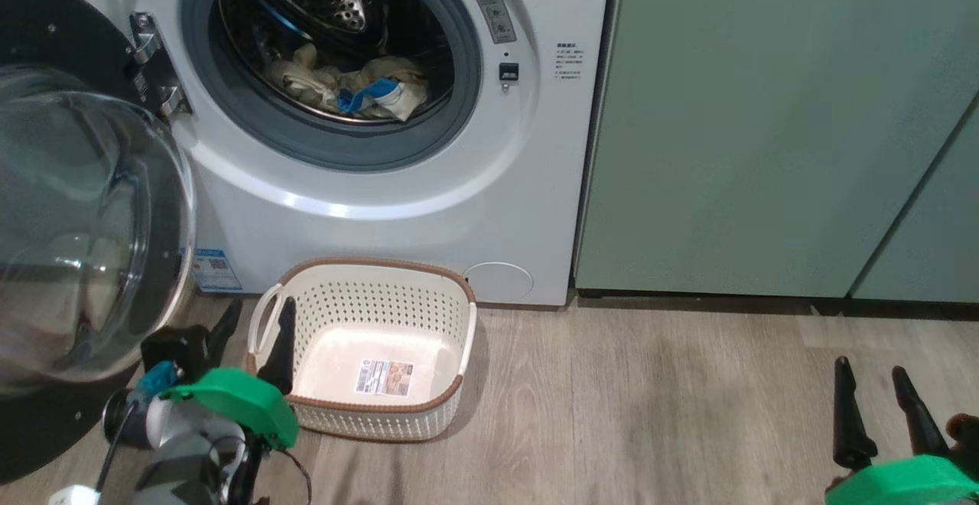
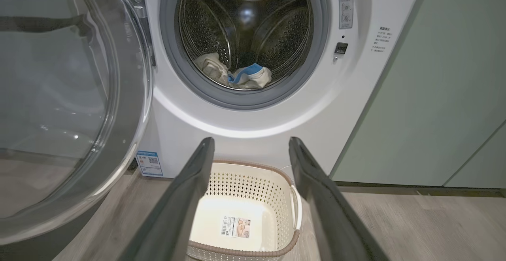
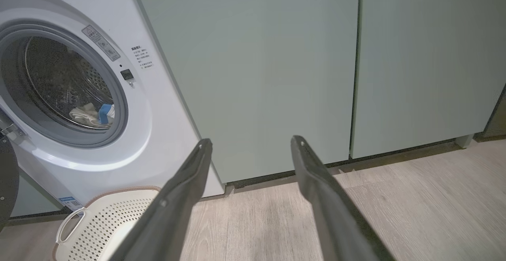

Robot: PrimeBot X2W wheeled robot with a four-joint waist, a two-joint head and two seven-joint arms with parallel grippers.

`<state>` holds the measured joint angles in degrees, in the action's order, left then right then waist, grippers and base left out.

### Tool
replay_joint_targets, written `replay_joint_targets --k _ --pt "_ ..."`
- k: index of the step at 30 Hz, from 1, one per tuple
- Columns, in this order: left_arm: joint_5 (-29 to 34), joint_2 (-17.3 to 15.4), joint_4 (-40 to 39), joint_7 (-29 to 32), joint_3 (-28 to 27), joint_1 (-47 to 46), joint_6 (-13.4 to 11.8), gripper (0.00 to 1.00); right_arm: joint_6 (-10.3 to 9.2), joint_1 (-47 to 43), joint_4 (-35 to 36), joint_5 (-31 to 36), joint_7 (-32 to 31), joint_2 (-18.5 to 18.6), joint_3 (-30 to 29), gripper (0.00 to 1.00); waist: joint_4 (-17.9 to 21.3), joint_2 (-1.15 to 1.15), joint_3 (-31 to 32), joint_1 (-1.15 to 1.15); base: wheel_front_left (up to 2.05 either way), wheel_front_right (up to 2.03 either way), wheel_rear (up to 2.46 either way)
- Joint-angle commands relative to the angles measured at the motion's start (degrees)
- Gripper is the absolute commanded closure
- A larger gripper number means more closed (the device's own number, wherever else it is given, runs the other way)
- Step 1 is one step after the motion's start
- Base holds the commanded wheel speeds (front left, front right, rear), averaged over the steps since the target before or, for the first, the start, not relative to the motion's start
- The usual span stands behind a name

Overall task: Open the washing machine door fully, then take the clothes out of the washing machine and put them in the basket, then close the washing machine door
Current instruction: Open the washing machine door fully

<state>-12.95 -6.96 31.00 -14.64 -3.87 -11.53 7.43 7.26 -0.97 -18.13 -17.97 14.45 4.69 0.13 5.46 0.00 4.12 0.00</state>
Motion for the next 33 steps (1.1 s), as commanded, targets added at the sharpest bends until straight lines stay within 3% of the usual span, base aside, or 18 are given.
replay_joint_targets --k 1,15,33 --pt "-0.15 -1.86 -1.43 -0.36 -2.21 -2.54 -0.05 0.00 0.23 2.11 1.99 0.53 0.55 0.79 1.21 0.00 -0.11 0.00 0.02 0.00 0.00 0.00 0.00" --pt "-0.75 -2.24 -0.79 -0.36 -2.07 -2.91 -0.07 0.00 0.23 2.34 1.84 -0.18 0.55 0.70 1.79 0.00 -1.41 0.00 -0.27 0.00 0.00 0.00 0.00" --pt "-3.68 -3.24 -0.37 -0.36 1.96 -3.15 0.04 0.00 0.23 2.02 1.62 -0.29 0.55 0.68 1.79 0.00 -1.35 0.00 -0.70 0.00 0.16 -0.15 0.00"
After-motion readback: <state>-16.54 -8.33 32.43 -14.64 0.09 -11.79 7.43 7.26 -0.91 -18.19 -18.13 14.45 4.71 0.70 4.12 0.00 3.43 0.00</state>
